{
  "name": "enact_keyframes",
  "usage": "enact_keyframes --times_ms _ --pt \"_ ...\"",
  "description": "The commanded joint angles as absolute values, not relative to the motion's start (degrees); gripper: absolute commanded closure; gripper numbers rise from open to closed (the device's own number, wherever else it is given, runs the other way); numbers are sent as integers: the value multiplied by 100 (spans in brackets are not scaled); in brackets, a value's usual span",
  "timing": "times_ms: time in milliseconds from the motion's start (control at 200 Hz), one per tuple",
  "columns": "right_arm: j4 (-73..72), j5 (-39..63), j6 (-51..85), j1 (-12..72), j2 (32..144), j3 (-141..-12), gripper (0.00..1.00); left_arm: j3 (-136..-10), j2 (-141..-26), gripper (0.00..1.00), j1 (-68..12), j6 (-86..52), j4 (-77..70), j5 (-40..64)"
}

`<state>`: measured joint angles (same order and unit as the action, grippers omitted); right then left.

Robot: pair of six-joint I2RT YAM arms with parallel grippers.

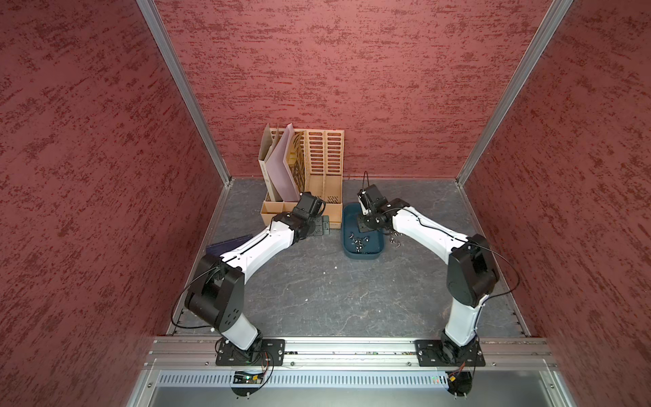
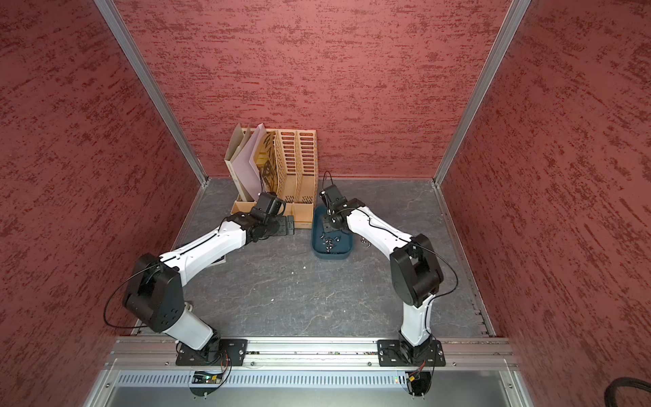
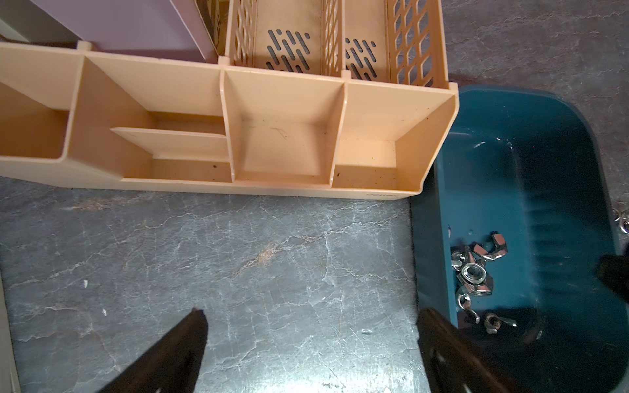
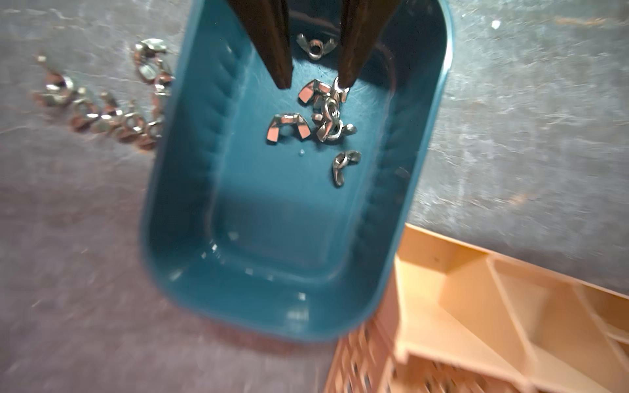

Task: Take out the wing nut from the storage box
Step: Pick up the wing nut from the storage box.

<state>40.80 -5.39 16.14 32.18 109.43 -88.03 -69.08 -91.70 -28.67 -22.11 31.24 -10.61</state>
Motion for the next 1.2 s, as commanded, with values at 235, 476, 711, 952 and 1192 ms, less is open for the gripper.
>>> enact_keyframes --times_ms 235,476,711,952,1192 --pt "4271 -756 2015 3182 11637 -8921 72 -6864 -9014 0 -2800 -2173 3076 -1117" --pt "4286 -712 2105 3121 11821 -8936 72 -6851 -8992 0 -2777 -2171 3076 -1128" --pt "4247 -686 2177 3031 11948 -8940 71 -6803 -8979 0 -2777 -2196 3076 -1126" --pt "4155 -677 2199 2981 12100 -9106 69 -6777 -8956 0 -2777 -2198 3076 -1129" --pt "4179 -677 2202 2925 12282 -9375 68 -6741 -8937 0 -2777 -2200 3076 -1133"
